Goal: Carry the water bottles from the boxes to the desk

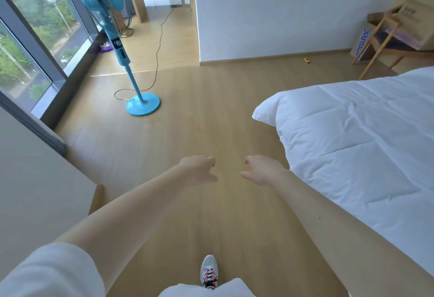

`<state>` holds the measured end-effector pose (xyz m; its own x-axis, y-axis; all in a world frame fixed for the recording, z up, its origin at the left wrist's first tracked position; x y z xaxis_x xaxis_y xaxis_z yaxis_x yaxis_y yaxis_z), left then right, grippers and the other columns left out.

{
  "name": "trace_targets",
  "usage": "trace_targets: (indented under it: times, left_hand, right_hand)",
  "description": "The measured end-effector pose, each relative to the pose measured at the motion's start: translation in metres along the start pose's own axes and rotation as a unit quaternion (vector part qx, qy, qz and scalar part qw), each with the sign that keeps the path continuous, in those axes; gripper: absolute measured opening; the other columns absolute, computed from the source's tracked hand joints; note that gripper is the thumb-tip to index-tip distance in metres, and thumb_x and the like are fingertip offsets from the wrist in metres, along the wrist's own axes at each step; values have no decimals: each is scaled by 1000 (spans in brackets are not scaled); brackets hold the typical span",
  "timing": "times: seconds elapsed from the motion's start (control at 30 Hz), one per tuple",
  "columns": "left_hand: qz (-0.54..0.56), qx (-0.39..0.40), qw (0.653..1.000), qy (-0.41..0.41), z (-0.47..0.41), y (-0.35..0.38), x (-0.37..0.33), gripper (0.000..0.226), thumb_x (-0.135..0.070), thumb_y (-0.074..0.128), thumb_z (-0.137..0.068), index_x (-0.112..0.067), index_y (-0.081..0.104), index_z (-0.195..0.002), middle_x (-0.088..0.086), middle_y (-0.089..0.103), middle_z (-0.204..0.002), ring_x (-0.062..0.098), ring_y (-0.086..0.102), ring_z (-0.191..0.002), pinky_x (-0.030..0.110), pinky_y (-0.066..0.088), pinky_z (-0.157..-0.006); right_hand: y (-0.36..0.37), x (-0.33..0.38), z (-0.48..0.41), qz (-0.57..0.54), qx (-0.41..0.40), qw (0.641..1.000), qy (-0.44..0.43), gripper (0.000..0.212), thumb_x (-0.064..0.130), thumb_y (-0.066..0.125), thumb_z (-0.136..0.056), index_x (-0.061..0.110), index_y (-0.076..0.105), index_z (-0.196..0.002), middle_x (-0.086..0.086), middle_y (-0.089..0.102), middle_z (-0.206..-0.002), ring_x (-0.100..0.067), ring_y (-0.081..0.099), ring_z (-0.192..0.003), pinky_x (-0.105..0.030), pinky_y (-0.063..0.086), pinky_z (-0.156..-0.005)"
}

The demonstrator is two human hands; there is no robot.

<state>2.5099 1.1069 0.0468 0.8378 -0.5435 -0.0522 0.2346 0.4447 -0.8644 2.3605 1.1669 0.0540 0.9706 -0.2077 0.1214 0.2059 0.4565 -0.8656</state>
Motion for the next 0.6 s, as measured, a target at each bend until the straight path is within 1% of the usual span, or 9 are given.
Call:
trace_targets:
  times: [0.1,0.23,0.37,0.6]
  left_hand:
    - [-7,-16,1000,11,-30,-33,20,54,-47,52,-95,-19,39,-139,5,52,-136,27,53,-118,36,46,-92]
    - [-2,-33,999,29,-61,-62,47,54,-47,52,-95,-20,39,-139,4,51,-136,26,53,-119,36,47,-92]
    - [-11,-28,999,45,-87,-67,63,53,-47,52,-95,-22,38,-140,3,52,-134,26,54,-117,37,48,-91]
    - [-9,-13,999,47,-147,-75,81,54,-49,51,-94,-22,38,-139,2,52,-134,24,51,-120,33,45,-88]
  right_hand:
    - [-30,10,-34,-6,-18,1000,9,46,40,44,-98,14,44,-136,-4,50,-136,-23,48,-122,-38,44,-95]
    - [-49,25,-73,-8,-27,1000,11,47,42,44,-98,15,44,-136,-3,51,-135,-23,49,-122,-37,43,-91]
    - [-58,34,-103,60,-20,998,6,45,41,43,-99,14,45,-136,-5,52,-133,-25,48,-123,-36,39,-92]
    - [-77,29,-169,58,6,998,-3,46,41,42,-100,15,44,-136,-6,51,-135,-26,47,-124,-37,39,-94]
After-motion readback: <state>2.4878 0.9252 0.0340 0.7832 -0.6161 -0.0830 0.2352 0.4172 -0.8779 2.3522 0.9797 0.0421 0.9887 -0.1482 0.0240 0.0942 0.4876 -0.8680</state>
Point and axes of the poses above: each hand's wrist, its own z-axis away from the middle knuckle, its own y-axis out of the palm, x = y × z, the point moved 7 cm from there along -z, towards the middle knuckle
